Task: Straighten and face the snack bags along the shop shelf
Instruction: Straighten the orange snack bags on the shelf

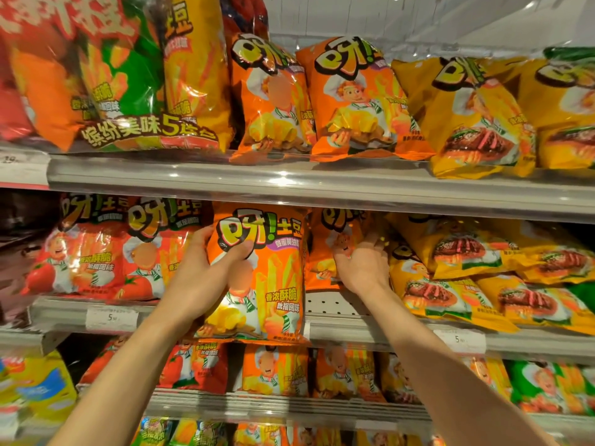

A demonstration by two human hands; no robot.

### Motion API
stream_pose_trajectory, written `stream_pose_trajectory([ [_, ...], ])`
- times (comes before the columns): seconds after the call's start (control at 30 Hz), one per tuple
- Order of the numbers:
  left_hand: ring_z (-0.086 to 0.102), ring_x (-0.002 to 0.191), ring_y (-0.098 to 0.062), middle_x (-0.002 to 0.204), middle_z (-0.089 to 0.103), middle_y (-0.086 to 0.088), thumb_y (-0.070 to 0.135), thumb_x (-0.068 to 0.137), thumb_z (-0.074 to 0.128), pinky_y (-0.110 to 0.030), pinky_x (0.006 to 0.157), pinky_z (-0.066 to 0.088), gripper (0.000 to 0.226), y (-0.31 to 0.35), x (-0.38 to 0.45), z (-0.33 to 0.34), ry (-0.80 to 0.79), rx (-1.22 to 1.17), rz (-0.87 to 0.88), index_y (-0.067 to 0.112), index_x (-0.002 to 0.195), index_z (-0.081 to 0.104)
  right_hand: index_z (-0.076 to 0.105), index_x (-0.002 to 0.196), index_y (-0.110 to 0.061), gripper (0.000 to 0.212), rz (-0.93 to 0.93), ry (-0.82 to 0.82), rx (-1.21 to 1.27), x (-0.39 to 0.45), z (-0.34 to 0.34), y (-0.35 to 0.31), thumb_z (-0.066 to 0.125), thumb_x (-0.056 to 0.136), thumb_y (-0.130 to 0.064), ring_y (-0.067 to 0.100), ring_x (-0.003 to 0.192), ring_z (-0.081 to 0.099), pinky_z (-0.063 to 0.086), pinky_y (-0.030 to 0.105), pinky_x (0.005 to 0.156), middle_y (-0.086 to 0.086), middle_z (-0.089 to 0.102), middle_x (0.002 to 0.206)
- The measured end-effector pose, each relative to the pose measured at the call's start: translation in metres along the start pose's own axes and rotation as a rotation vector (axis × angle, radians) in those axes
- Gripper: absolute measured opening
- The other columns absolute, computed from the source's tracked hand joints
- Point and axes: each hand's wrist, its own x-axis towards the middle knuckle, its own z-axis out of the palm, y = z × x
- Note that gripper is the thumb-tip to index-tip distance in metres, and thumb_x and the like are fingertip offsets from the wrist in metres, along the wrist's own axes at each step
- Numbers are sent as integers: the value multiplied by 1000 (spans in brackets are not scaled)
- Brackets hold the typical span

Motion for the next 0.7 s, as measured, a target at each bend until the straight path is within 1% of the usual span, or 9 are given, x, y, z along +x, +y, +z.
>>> stream_pose_trajectory([
  [0.13,54,101,-2,122,49,20,63,80,69,-17,74,37,83,-2,2,1,-26,-9,10,34,149,34,16,153,0,79,-64,103,22,5,11,-6,53,98,-42,38,143,31,27,45,114,22,29,157],
  [0.17,55,102,-4,125,50,18,64,80,69,-18,74,38,83,-2,2,2,-31,-13,10,34,148,34,14,155,-1,79,-56,107,11,6,16,-6,51,99,-42,36,146,28,23,45,116,21,25,159],
  [0.3,59,103,1,118,57,22,65,75,70,-18,74,42,82,-5,2,6,-60,-55,10,37,145,36,8,158,-9,79,13,50,-48,11,24,-2,40,99,-52,34,151,16,8,51,121,16,17,164],
  [0.37,57,90,15,108,50,36,66,75,69,-15,70,40,82,-5,0,6,-49,-52,13,38,145,36,1,159,-12,84,43,-35,-11,16,20,-2,35,99,-59,35,153,7,4,51,121,16,9,166],
  [0.43,57,82,22,106,49,38,67,75,69,-14,68,40,78,-5,-2,7,-39,-40,19,40,142,37,-3,160,-12,90,63,-66,79,17,11,-3,34,97,-65,34,154,6,3,50,122,14,6,167],
  [0.5,58,89,16,111,52,35,72,70,67,-17,72,42,81,-5,-4,8,-34,-54,25,41,139,39,1,160,-12,88,51,-57,156,13,-3,-5,37,98,-62,34,153,12,10,48,122,16,11,166],
  [0.57,56,93,11,109,52,35,75,65,64,-17,73,42,82,-4,-4,11,-32,-52,25,44,137,39,23,155,-6,73,-9,-23,167,4,-19,-5,41,102,-52,39,147,25,22,47,120,22,26,160],
  [0.63,55,96,8,110,52,33,75,67,64,-18,74,42,83,-3,-5,15,-40,-50,39,44,139,38,48,139,-4,56,-98,42,222,-10,-30,-1,43,103,-47,40,134,43,36,46,111,23,47,143],
  [0.7,57,100,7,112,56,31,70,72,68,-19,76,44,80,-2,-7,23,-37,-64,56,41,140,38,57,131,-15,58,-184,26,364,-31,-39,0,39,99,-61,16,114,60,48,37,94,3,64,121],
])
